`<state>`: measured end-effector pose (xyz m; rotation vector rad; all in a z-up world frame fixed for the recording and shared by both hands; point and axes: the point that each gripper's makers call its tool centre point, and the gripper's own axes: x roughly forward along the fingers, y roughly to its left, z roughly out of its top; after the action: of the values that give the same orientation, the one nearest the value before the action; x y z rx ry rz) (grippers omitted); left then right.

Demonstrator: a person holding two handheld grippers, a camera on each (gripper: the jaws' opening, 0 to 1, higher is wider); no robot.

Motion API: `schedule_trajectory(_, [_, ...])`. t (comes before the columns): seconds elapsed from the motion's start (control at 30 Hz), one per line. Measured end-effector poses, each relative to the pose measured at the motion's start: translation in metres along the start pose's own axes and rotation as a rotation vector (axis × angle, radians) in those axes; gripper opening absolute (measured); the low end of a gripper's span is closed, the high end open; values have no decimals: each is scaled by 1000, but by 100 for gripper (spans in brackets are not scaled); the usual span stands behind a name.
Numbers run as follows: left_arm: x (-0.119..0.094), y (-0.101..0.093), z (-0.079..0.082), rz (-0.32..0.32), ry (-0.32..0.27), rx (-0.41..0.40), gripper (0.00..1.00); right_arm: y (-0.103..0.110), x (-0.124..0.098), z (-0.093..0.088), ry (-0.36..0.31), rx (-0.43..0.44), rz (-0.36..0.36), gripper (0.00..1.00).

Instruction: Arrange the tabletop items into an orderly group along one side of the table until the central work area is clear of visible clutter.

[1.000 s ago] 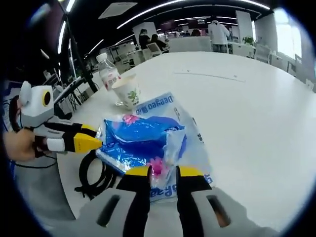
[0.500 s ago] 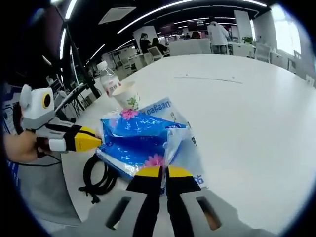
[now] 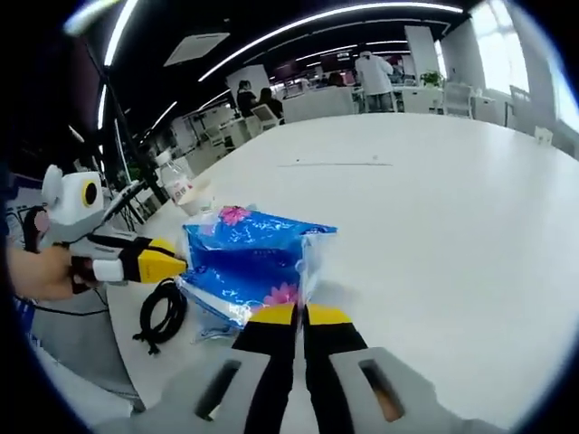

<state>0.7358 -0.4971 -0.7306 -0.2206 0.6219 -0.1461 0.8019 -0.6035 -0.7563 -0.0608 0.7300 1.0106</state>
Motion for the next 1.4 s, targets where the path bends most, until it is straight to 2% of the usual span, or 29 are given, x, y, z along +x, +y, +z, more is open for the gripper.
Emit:
schedule_trajectory(0.2, [24, -19, 15, -34, 2, 46, 1, -31, -9, 3, -12, 17, -40, 0])
schedule_trajectory(0.4, [48, -37, 29, -60, -8, 58, 1, -62, -20, 16, -31, 21, -79, 0])
schedule_trajectory(0.53, [65, -47, 32, -76, 2, 71, 1, -82, -25, 18, -37, 26, -102, 0])
schedule_trajectory(0.6, [73, -51, 32, -86, 6, 58, 1, -93, -27, 16, -36, 60, -113, 0])
schedule_trajectory(0.7, [81, -57, 31, -95, 16, 67, 1, -101, -26, 13, -28, 66, -123, 0])
schedule_trajectory(1.0, [98, -46, 31, -84, 47, 56, 1, -112, -8, 15, -6, 79, -123, 0])
schedule_trajectory(1.4, [126, -40, 15, -96, 108, 15, 1, -134, 13, 2, 59, 88, -138, 0])
